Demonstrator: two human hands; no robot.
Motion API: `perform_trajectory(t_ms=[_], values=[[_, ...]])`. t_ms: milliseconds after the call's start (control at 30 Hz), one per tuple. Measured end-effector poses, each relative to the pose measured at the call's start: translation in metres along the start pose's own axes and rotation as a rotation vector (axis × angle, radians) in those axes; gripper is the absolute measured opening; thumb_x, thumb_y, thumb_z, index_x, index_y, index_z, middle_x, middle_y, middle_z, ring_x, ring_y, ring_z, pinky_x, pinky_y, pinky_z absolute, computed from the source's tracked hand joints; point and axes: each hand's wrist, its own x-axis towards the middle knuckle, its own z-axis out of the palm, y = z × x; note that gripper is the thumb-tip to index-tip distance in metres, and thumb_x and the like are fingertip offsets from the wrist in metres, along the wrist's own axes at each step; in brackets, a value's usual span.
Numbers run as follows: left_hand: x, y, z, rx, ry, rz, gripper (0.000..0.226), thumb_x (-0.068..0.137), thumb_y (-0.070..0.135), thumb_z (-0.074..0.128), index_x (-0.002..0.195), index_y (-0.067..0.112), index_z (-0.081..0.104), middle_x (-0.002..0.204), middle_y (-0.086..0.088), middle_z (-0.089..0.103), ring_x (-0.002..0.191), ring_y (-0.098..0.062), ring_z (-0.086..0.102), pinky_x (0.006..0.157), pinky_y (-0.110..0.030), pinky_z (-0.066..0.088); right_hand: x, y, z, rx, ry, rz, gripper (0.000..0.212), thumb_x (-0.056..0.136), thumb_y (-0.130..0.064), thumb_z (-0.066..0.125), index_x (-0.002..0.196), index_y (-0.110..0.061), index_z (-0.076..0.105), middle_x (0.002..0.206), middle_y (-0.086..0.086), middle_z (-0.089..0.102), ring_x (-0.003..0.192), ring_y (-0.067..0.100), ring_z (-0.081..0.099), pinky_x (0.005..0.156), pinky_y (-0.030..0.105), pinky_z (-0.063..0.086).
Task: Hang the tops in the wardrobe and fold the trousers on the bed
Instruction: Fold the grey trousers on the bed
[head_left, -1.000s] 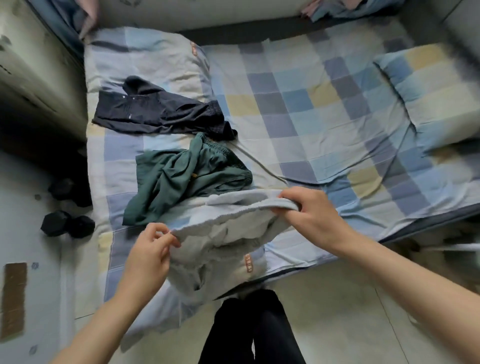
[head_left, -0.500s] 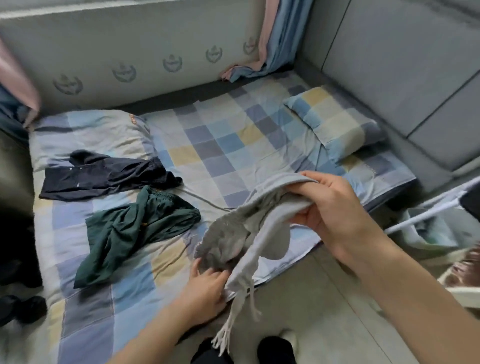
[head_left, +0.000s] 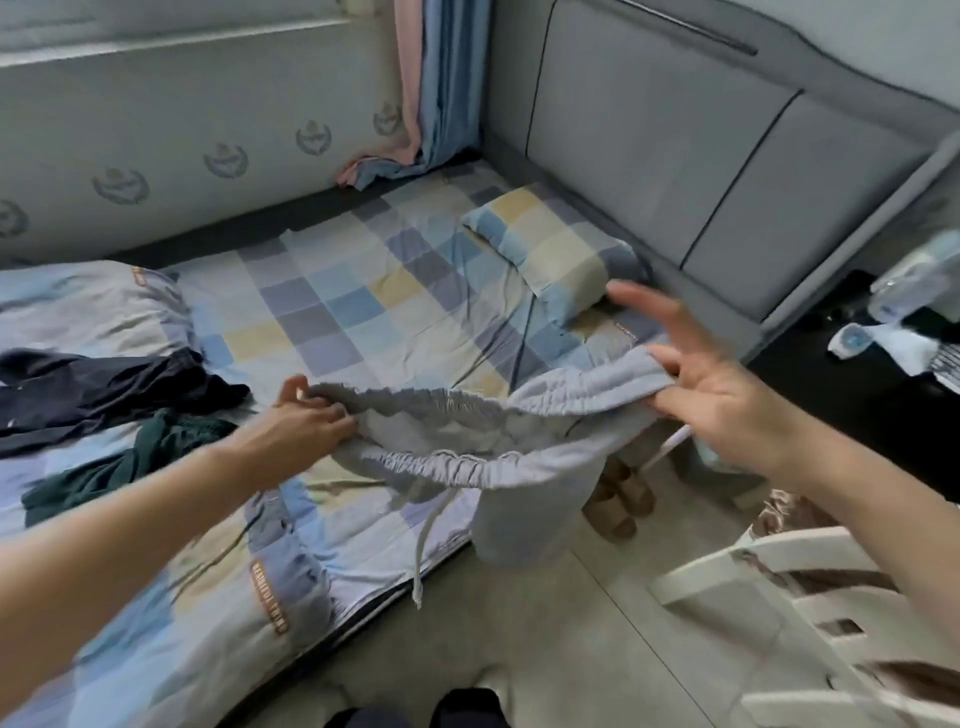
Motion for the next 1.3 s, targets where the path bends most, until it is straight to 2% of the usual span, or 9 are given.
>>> perform_trajectory(t_ms=[67, 167, 500, 667, 733, 867, 1033, 1167, 1300], values=[[0.02, -0.013, -0.015, -0.007, 0.121, 0.002, 0.027, 0.08, 0.01, 0.043, 0.07, 0.011, 0.068, 0.065, -0.004, 0.064, 0.065, -0.018, 0.07, 0.087, -0.042, 0.025, -0.011, 0.016, -0.014, -0.295, -0.256, -0.042, 0.091, 0.083, 0.014, 0.033, 0.14, -0.056, 0.029, 0.134, -0.018, 0.049, 0.121, 0.007, 0.049, 0.105, 0.02, 0.036], [0.054, -0.042, -0.031, 0.027, 0.258, -0.024, 0.034, 0.082, 0.013, 0.036, 0.067, 0.006, 0.066, 0.064, -0.006, 0.064, 0.071, -0.017, 0.066, 0.096, -0.043, 0.023, -0.021, 0.043, -0.029, -0.754, -0.538, 0.01, 0.085, 0.085, -0.004, 0.029, 0.133, -0.073, 0.013, 0.098, -0.01, 0.041, 0.086, 0.014, 0.049, 0.078, 0.024, 0.043], [0.118, -0.123, -0.016, 0.103, 0.184, -0.093, 0.017, 0.091, 0.04, 0.044, 0.087, 0.027, 0.054, 0.077, 0.008, 0.068, 0.079, -0.014, 0.072, 0.113, -0.04, 0.005, 0.01, 0.093, -0.081, -0.896, -0.481, -0.231, 0.085, 0.088, -0.006, 0.041, 0.143, -0.06, 0.005, 0.08, -0.014, 0.044, 0.07, 0.004, 0.04, 0.067, 0.018, 0.03], [0.151, -0.141, -0.005, 0.081, 0.163, -0.125, 0.02, 0.098, 0.038, 0.049, 0.085, 0.024, 0.055, 0.066, 0.005, 0.066, 0.064, -0.017, 0.07, 0.114, -0.035, 0.004, 0.062, 0.121, -0.12, -0.991, -0.447, -0.115, 0.062, 0.092, -0.017, 0.037, 0.145, -0.047, 0.025, 0.114, -0.007, 0.062, 0.099, 0.013, 0.057, 0.085, 0.027, 0.044], [0.163, -0.149, -0.004, 0.09, 0.156, -0.131, 0.02, 0.098, 0.039, 0.05, 0.086, 0.023, 0.055, 0.063, 0.005, 0.065, 0.059, -0.018, 0.068, 0.114, -0.036, 0.006, 0.085, 0.13, -0.137, -1.032, -0.472, -0.028, 0.047, 0.095, -0.019, 0.036, 0.136, -0.04, 0.041, 0.117, -0.007, 0.062, 0.102, 0.014, 0.057, 0.088, 0.031, 0.045], [0.185, -0.163, 0.003, 0.095, 0.099, -0.101, 0.01, 0.089, 0.029, 0.063, 0.087, 0.019, 0.061, 0.062, 0.005, 0.064, 0.058, -0.019, 0.068, 0.115, -0.036, 0.006, 0.124, 0.148, -0.168, -1.156, -0.59, 0.031, 0.021, 0.096, -0.031, 0.034, 0.097, -0.029, 0.054, 0.086, -0.011, 0.048, 0.084, 0.013, 0.05, 0.076, 0.033, 0.044], [0.209, -0.176, 0.016, 0.034, 0.112, -0.171, 0.033, 0.098, 0.042, 0.051, 0.082, 0.019, 0.069, 0.07, 0.007, 0.069, 0.067, -0.015, 0.071, 0.114, -0.04, 0.013, 0.153, 0.173, -0.211, -1.379, -0.311, -0.082, 0.048, 0.09, -0.068, 0.032, 0.085, -0.03, 0.061, 0.099, -0.007, 0.044, 0.086, 0.013, 0.045, 0.067, 0.03, 0.046], [0.225, -0.163, 0.019, 0.021, 0.176, -0.123, 0.029, 0.091, 0.036, 0.051, 0.083, 0.021, 0.075, 0.086, 0.005, 0.067, 0.085, -0.016, 0.069, 0.105, -0.052, 0.027, 0.182, 0.194, -0.233, -1.315, 0.026, -0.183, 0.03, 0.086, -0.035, 0.068, 0.073, -0.009, 0.067, 0.089, 0.008, 0.056, 0.069, 0.027, 0.053, 0.047, 0.036, 0.049], [0.239, -0.14, 0.011, 0.056, 0.161, -0.292, 0.027, 0.085, 0.042, 0.059, 0.078, 0.021, 0.074, 0.108, -0.003, 0.063, 0.114, -0.027, 0.057, 0.095, -0.055, 0.031, 0.223, 0.219, -0.267, -1.01, 0.046, -0.167, 0.016, 0.091, -0.018, 0.063, 0.087, -0.005, 0.069, 0.098, 0.007, 0.056, 0.074, 0.024, 0.055, 0.06, 0.028, 0.039]])
